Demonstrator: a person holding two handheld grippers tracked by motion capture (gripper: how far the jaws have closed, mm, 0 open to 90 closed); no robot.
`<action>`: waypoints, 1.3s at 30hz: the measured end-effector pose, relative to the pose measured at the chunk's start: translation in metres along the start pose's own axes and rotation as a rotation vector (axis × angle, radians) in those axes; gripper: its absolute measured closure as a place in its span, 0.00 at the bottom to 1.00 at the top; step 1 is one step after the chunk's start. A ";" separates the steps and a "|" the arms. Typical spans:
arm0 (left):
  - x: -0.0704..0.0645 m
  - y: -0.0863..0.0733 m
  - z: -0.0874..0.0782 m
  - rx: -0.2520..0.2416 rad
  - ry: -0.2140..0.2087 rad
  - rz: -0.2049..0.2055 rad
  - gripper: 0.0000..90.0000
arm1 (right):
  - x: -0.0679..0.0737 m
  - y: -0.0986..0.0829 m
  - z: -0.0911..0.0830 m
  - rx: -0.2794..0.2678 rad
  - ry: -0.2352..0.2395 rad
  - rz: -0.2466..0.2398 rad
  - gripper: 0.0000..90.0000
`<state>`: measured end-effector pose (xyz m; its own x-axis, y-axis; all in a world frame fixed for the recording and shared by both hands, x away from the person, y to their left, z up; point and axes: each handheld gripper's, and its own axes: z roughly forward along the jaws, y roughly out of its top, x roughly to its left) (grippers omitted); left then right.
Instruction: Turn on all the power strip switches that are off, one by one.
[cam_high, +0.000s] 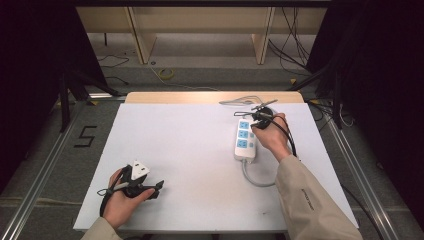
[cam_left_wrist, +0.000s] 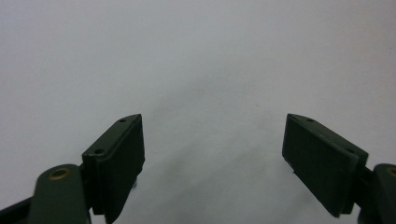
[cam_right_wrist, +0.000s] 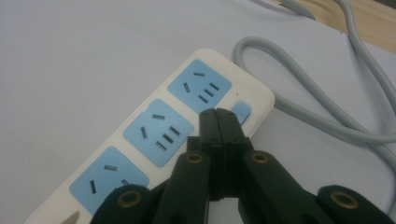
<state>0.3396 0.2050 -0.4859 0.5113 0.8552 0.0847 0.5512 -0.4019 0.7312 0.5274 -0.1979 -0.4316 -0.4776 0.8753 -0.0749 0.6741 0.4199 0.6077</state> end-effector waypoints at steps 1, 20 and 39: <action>0.000 0.000 0.000 0.000 0.000 0.000 0.23 | 0.000 0.001 0.000 0.000 -0.002 0.000 1.00; -0.001 0.000 0.000 -0.001 -0.002 0.001 0.23 | -0.008 0.005 0.008 0.006 -0.014 0.027 1.00; -0.001 0.000 0.000 0.002 -0.004 0.002 0.23 | -0.008 0.015 0.011 0.005 -0.017 0.032 1.00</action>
<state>0.3396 0.2044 -0.4861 0.5150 0.8531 0.0837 0.5517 -0.4046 0.7293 0.5477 -0.1964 -0.4308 -0.4464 0.8922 -0.0691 0.6917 0.3930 0.6059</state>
